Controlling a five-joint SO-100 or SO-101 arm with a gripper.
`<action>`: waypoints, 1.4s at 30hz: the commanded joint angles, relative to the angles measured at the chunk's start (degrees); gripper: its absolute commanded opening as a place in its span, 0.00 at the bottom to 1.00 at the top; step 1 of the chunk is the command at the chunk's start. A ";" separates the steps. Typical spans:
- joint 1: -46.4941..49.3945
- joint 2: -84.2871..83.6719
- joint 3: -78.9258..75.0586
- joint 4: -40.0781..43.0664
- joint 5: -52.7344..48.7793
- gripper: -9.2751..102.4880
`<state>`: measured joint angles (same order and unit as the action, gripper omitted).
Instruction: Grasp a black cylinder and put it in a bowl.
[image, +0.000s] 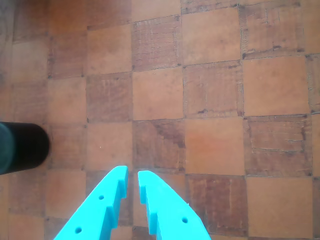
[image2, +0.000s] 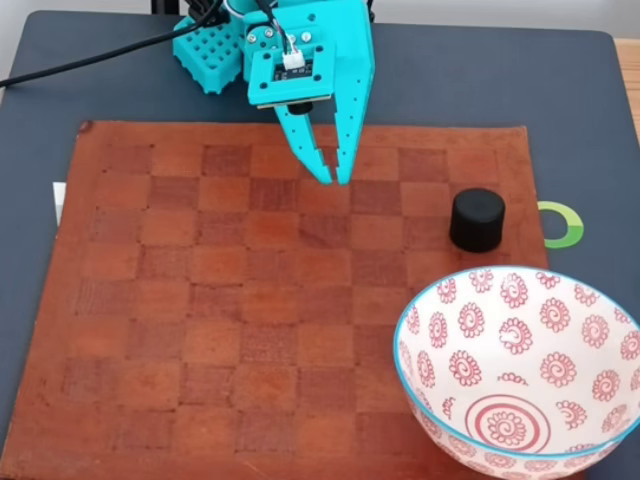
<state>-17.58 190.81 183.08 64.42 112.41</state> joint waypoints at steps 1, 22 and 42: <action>0.00 0.70 -0.35 -5.01 0.62 0.08; -0.35 0.70 -0.35 -4.75 0.70 0.08; -0.35 -0.26 -3.52 -4.31 0.53 0.08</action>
<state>-17.67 190.72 182.11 60.21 112.59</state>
